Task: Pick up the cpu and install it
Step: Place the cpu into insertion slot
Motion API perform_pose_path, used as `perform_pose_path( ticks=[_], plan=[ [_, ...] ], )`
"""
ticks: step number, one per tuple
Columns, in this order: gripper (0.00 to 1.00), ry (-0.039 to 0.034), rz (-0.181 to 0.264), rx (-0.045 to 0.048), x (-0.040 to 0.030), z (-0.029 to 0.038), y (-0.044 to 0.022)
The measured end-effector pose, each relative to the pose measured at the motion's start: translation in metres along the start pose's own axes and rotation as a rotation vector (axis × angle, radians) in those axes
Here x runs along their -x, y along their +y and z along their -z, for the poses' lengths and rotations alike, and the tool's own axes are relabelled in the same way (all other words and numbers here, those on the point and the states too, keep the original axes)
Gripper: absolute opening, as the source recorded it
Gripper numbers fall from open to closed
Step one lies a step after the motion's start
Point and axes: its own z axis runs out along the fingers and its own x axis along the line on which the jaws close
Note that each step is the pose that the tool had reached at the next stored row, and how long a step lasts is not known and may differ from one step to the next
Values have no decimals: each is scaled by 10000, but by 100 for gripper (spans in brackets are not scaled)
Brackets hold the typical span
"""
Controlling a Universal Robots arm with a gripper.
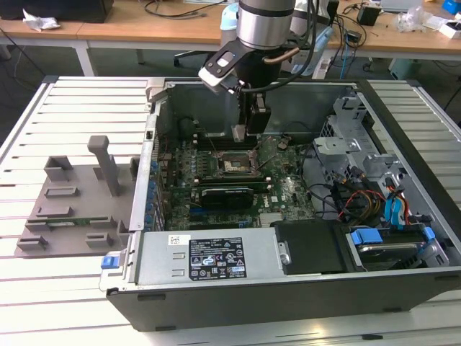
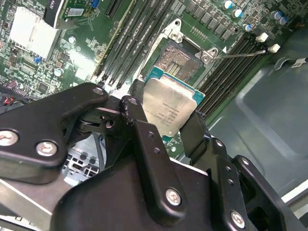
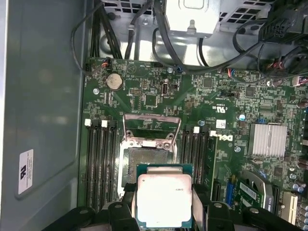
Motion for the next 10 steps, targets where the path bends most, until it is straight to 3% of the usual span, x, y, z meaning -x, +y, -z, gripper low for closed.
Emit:
perform_pose_path(
  ticks=[10],
  plan=[
    [55, 0, 0, 0, -4, -65, -2]
  ],
)
